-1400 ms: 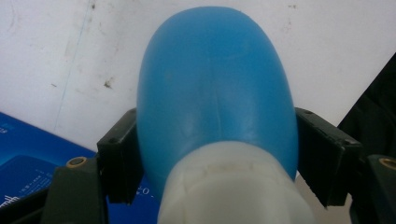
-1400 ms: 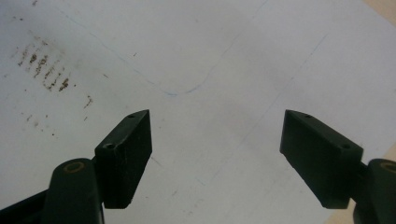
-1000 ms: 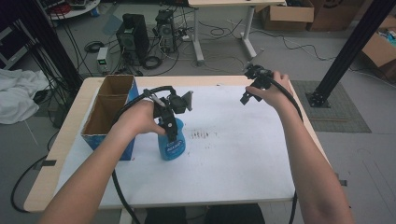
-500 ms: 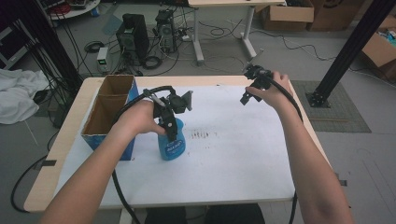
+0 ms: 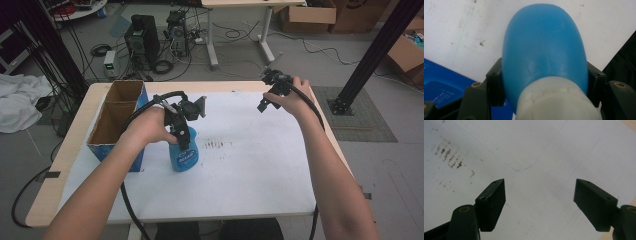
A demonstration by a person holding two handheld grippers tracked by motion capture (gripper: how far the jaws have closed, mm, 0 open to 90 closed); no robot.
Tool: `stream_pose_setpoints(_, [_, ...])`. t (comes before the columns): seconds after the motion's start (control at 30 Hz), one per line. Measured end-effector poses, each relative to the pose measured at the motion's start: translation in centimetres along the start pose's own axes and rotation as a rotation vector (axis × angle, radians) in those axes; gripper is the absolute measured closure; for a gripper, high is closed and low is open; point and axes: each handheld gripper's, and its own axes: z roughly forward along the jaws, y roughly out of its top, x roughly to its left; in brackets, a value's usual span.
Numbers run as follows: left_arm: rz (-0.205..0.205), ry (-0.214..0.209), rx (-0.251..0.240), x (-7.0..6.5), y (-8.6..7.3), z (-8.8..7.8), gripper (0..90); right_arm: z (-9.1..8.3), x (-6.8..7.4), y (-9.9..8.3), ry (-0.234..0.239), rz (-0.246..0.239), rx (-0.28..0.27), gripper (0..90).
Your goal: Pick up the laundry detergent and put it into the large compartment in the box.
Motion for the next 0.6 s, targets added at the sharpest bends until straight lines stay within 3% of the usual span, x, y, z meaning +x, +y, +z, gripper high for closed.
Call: stream_pose_setpoints(0.6, [0.009,0.015,0.019,-0.23,0.37,-0.16,37.6,-0.25,0.03,-0.16,-0.001,-0.004,-0.006,25.6])
